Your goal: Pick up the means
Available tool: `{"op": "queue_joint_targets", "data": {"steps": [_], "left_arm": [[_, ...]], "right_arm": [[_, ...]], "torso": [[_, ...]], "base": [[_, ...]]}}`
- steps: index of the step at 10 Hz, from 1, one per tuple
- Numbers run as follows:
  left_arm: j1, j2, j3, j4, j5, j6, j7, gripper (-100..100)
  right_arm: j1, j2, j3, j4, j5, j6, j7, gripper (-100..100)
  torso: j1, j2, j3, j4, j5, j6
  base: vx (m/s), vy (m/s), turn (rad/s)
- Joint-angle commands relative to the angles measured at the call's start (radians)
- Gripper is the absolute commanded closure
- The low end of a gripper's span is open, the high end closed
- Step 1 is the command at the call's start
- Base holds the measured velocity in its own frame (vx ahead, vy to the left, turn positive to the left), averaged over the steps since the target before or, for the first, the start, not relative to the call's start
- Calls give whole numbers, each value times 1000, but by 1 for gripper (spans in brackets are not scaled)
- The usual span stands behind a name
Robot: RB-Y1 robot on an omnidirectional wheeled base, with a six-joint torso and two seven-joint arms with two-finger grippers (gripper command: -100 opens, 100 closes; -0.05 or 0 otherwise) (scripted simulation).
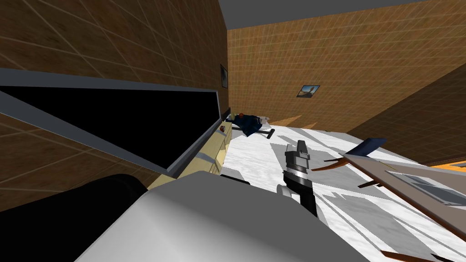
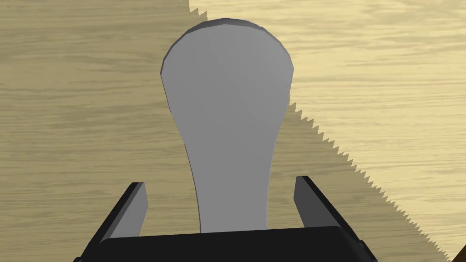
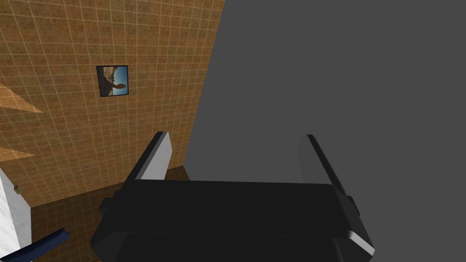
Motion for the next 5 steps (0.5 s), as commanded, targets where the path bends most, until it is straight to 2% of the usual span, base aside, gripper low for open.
{"op": "queue_joint_targets", "data": {"steps": [1, 2, 3, 5], "left_arm": [[-21, -31, -5, 28, -10, 2, -10, -100], [-13, -18, -4, 18, -5, 0, -6, -100], [-14, -20, -4, 19, -6, 0, -7, 100], [-13, -20, -5, 20, -5, 1, -6, 100]], "right_arm": [[0, 0, 0, 0, 0, 0, 0, 0], [0, 0, 0, 0, 0, 0, 0, 0], [0, 0, 0, 0, 0, 0, 0, 0], [0, 0, 0, 0, 0, 0, 0, 0]], "torso": [[0, 0, 0, 0, 0, 0], [0, 0, 0, 0, 0, 0], [-1, 0, 0, 0, 0, 0], [-2, 0, 0, 0, -1, 1]], "base": [[1, 25, -22], [1, 11, -6], [-2, 3, 11], [0, 0, 0]]}}
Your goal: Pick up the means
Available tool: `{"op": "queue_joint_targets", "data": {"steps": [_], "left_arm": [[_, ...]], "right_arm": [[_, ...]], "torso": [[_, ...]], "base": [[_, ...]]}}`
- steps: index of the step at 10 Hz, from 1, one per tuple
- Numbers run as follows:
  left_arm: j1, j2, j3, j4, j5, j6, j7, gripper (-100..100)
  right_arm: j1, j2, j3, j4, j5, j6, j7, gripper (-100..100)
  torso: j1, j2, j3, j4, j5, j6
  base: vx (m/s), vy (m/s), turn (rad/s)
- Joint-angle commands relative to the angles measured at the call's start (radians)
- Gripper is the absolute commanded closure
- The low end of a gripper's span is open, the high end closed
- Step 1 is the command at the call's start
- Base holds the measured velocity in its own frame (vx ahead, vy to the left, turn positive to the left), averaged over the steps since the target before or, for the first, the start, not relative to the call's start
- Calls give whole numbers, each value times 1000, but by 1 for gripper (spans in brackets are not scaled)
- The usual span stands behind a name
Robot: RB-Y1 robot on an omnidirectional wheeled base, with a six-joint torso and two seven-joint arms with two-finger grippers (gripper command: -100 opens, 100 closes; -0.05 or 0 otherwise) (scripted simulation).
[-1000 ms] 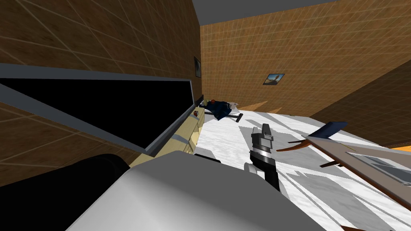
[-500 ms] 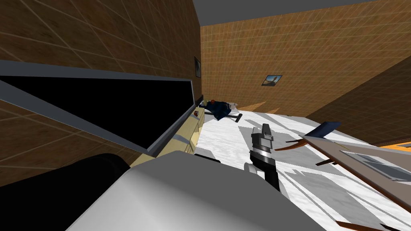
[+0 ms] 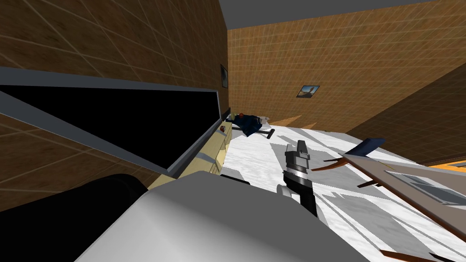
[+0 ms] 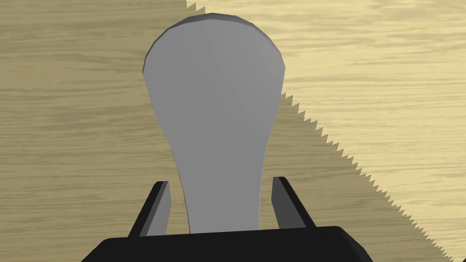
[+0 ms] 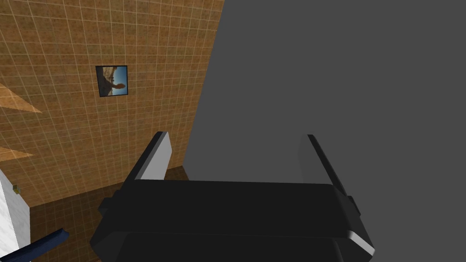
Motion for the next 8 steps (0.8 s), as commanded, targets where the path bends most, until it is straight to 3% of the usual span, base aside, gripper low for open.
{"op": "queue_joint_targets", "data": {"steps": [1, 2, 3, 4, 6, 7, 8], "left_arm": [[0, 0, 0, 0, 0, 0, 0, 100], [0, 0, 0, 0, 0, 0, 0, 100], [0, 0, 0, 0, 0, 0, 0, 0], [20, 36, 6, -35, 12, 2, 11, 100], [36, 64, 10, -60, 21, 4, 19, 100], [29, 54, 9, -53, 18, 7, 16, 100], [29, 57, 9, -55, 19, 6, 17, 0]], "right_arm": [[0, 0, 0, 0, 0, 0, 0, 0], [0, 0, 0, 0, 0, 0, 0, 0], [0, 0, 0, 0, 0, 0, 0, 0], [0, 0, 0, 0, 0, 0, 0, 0], [0, 0, 0, 0, 0, 0, 0, 0], [0, 0, 0, 0, 0, 0, 0, 0], [0, 0, 0, 0, 0, 0, 0, 0]], "torso": [[0, 0, 0, 0, 0, 0], [0, 0, 0, 0, 0, 0], [0, 0, 0, 0, 0, 0], [0, 0, 0, 0, 0, 0], [-3, 0, 0, 0, -1, 0], [-3, 0, 0, 0, -1, 0], [-2, 0, 0, 0, -1, 0]], "base": [[0, 0, 0], [0, 0, 0], [0, 0, 0], [-1, -21, 28], [-1, -34, 18], [1, -14, 4], [0, 0, 0]]}}
